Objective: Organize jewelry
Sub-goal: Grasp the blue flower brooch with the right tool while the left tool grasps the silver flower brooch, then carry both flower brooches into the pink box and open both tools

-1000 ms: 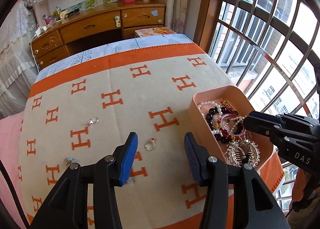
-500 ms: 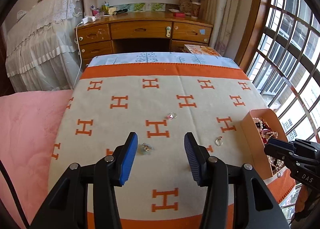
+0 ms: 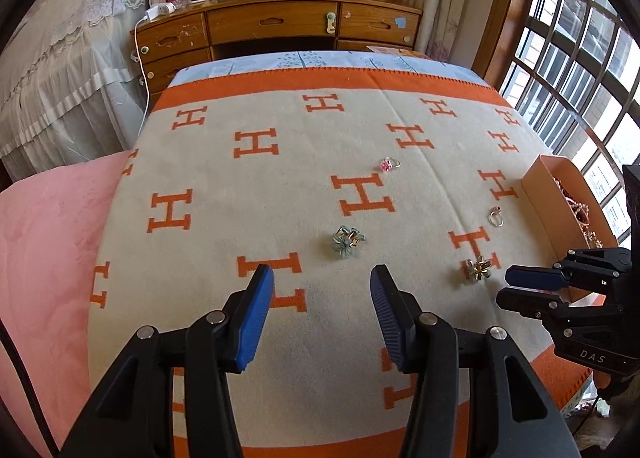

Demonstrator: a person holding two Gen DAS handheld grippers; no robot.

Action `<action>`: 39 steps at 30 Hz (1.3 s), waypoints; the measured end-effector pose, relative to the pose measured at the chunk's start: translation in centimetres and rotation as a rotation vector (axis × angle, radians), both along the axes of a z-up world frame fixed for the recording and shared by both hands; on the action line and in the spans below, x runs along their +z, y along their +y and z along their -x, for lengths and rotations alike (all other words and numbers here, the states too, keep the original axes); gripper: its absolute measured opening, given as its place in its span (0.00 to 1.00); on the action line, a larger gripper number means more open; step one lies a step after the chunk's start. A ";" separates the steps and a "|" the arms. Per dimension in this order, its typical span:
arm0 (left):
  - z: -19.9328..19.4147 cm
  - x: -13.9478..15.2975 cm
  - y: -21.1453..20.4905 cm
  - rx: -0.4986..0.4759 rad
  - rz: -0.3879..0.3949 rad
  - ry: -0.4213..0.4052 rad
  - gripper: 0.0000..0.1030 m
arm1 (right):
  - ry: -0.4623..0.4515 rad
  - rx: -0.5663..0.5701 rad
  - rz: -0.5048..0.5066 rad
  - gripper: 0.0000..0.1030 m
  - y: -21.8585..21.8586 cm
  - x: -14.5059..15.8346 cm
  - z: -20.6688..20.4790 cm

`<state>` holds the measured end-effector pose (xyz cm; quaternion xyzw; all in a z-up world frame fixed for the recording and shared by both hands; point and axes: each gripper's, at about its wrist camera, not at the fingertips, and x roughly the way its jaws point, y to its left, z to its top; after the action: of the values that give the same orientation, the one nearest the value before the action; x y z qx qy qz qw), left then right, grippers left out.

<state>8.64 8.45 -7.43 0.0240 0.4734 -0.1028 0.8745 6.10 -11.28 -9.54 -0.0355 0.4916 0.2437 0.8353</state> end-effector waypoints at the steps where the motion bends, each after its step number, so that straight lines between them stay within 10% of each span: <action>1: -0.3 -0.5 -0.1 -0.011 0.002 0.010 0.47 | 0.009 -0.004 0.005 0.22 0.1 -0.4 -0.2; 31: -5.2 -3.8 -1.8 -0.109 -0.043 -0.007 0.47 | -0.146 0.061 0.016 0.20 2.1 -0.8 -1.1; 35: -5.2 -3.7 -1.8 -0.109 -0.036 -0.026 0.21 | -0.142 0.052 -0.002 0.20 1.9 -0.8 -1.1; 39: -5.1 -3.7 -1.9 -0.103 -0.044 -0.036 0.21 | -0.137 0.041 -0.020 0.20 1.6 -0.9 -0.9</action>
<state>13.70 6.51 -11.13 0.0694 0.4578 -0.1365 0.8758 7.03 -9.65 -10.41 -0.0538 0.4301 0.2625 0.8621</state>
